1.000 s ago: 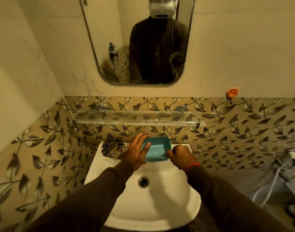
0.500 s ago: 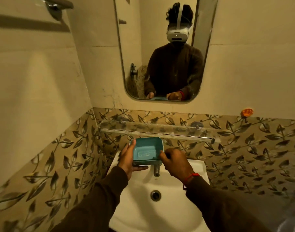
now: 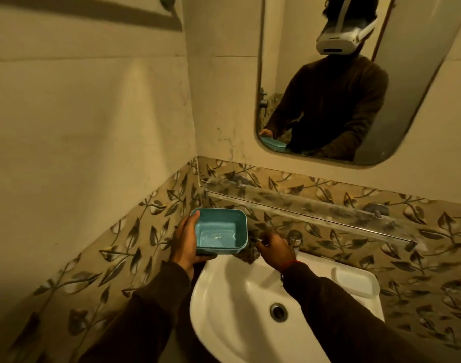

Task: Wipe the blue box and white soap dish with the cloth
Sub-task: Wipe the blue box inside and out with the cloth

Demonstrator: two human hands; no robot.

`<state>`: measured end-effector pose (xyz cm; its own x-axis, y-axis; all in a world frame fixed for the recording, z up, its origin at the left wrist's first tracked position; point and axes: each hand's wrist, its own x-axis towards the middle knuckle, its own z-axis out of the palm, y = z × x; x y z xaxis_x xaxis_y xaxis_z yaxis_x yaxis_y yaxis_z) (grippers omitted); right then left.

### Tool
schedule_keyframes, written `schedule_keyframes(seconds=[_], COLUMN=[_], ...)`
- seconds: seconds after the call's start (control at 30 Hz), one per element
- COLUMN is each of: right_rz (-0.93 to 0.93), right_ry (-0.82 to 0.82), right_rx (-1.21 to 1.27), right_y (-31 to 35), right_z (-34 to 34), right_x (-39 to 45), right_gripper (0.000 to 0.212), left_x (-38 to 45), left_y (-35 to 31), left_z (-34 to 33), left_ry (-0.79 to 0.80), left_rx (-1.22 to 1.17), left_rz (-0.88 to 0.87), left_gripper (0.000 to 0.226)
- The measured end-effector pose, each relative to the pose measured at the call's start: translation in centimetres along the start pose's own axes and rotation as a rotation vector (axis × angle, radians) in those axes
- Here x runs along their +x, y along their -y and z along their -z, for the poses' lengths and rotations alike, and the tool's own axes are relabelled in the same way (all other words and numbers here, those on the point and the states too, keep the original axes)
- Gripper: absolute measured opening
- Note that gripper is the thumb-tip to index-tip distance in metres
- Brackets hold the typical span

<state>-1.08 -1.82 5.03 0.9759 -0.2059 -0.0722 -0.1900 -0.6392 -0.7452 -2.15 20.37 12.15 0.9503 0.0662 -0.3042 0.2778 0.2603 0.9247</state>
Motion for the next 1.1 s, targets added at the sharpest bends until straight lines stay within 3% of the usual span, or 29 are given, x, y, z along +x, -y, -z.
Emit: schedule_keyframes(seconds=[0.2, 0.4, 0.53, 0.67, 0.77, 0.97, 1.07, 1.1], right_rz=[-0.061, -0.174, -0.153, -0.06, -0.006, 0.08, 0.082, 0.083], right_ry=[0.119, 0.14, 0.132, 0.055, 0.001, -0.058, -0.092, -0.111], right_rx=[0.031, 0.073, -0.347, -0.506, -0.467, -0.116, 0.132, 0.204], right_y=[-0.6, -2.6, -4.7, -5.5, -5.4, -3.4, -1.9, -1.4], right_z=[-4.0, -8.2, -11.3, -12.2, -11.8, -9.3, -7.8, -7.3], right_x=[4.5, 8.3, 9.6, 10.4, 10.8, 10.3, 9.0, 8.3], right_gripper=[0.04, 0.063, 0.085, 0.062, 0.045, 0.036, 0.009, 0.009], left_x=[1.1, 1.4, 2.0, 2.5, 2.7, 3.1, 2.6, 2.3], left_y=[0.0, 1.0, 1.4, 1.7, 2.0, 1.3, 0.5, 0.3], left_z=[3.2, 4.8, 5.6, 5.9, 5.9, 4.0, 2.6, 2.1], left_ry=[-0.064, -0.104, -0.107, -0.117, -0.117, -0.051, -0.041, -0.038], left_rx=[-0.037, 0.042, 0.043, 0.046, 0.047, 0.068, 0.073, 0.066], left_rz=[0.036, 0.032, 0.035, 0.04, 0.021, -0.005, -0.02, -0.027], left_gripper=[0.062, 0.057, 0.056, 0.054, 0.053, 0.055, 0.054, 0.052])
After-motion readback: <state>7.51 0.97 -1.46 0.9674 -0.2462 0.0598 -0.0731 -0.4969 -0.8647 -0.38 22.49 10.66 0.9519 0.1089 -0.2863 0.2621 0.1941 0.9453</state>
